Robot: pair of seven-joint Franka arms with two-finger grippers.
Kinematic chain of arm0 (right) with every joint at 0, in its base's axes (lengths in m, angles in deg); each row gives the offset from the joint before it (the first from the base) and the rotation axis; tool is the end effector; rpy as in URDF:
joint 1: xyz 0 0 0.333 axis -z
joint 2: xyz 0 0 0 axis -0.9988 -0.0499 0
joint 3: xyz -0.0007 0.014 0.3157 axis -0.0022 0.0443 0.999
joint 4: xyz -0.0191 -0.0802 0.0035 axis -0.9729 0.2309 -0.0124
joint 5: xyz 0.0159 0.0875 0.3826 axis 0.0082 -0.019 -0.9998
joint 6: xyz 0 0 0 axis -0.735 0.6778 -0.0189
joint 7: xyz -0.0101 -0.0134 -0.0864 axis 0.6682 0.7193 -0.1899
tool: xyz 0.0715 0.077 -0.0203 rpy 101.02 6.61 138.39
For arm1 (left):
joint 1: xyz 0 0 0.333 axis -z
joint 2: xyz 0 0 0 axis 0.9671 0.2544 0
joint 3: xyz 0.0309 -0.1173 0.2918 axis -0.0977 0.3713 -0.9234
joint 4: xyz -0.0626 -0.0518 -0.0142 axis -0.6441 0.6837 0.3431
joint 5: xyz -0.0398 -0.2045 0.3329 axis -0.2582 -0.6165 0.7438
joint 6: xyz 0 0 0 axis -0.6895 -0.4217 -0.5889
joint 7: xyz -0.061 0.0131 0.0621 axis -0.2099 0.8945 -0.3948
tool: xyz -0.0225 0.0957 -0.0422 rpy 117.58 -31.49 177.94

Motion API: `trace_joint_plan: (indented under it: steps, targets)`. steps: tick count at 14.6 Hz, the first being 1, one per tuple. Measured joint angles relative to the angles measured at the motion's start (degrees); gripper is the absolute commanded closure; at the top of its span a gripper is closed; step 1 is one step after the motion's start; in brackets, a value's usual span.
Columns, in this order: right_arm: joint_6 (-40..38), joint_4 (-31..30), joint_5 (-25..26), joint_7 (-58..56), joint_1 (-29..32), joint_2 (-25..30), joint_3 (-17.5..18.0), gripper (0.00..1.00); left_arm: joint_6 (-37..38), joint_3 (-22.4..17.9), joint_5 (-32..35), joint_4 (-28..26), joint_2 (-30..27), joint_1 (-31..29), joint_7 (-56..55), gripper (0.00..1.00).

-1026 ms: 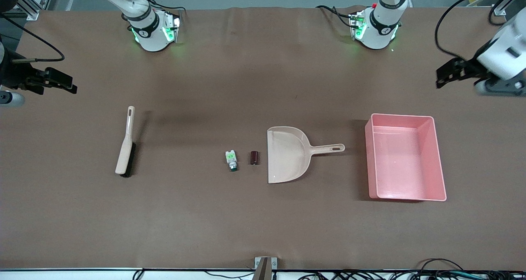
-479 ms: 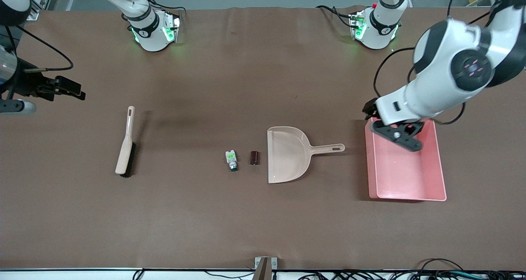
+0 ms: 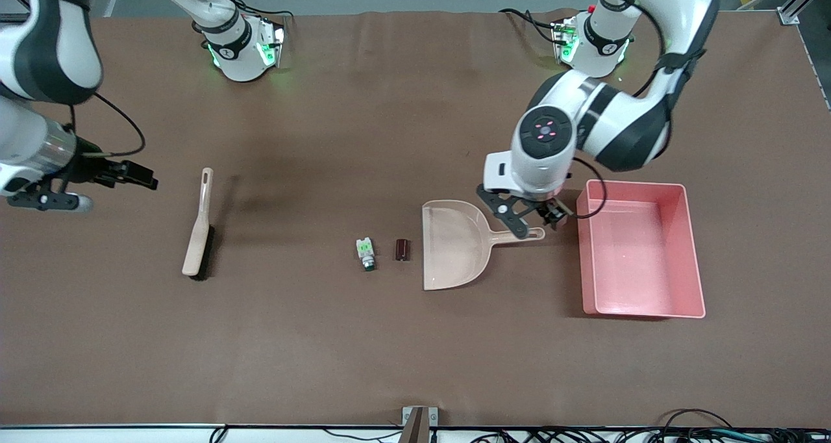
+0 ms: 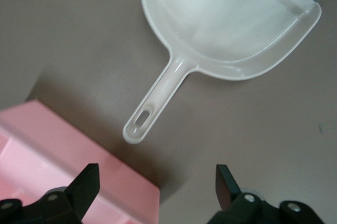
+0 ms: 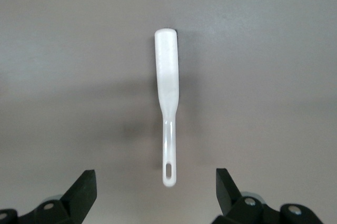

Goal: Clean e-waste and dump in bin
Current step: 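Grasp the dustpan handle with the left gripper while the right gripper grasps the brush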

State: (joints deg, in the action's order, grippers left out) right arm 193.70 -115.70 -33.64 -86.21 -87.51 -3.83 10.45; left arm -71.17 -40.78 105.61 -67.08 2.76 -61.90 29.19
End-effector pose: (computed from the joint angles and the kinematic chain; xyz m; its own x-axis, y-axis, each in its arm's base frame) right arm 0.5443 -0.0466 0.4233 0.9929 -0.0928 -0.0740 -0.0978 -0.9930 -0.0662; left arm 0.5571 -0.3409 0.3633 0.5626 -0.8084 -0.1733 -0.8261 -0.5580 -0.0789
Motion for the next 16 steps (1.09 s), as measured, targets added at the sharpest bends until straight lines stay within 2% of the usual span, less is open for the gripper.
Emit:
trace_joint_plan:
  steps: [4,7,11,14,16]
  targets:
    - [12.1,-5.8,0.0,0.0,0.0,-5.0,0.1,0.00,-7.0,0.1,4.6,-2.9,3.1,1.2,5.4,0.10]
    - [19.3,-8.0,0.0,0.0,-0.2,-8.5,0.2,0.00,-12.1,0.1,5.1,-4.4,4.8,1.3,13.3,0.12]
    - [26.5,-8.8,0.0,0.0,-0.6,-13.8,0.2,0.00,-19.7,0.0,5.1,-8.1,5.1,0.5,19.9,0.15]
    - [30.1,-8.8,0.0,0.0,-1.1,-17.2,0.4,0.00,-22.4,-0.2,5.2,-9.9,5.3,-0.4,23.5,0.15]
    - [30.5,-8.8,0.0,0.0,-1.7,-18.3,0.4,0.10,-23.7,-0.2,5.3,-10.1,5.9,-1.2,26.5,0.16]
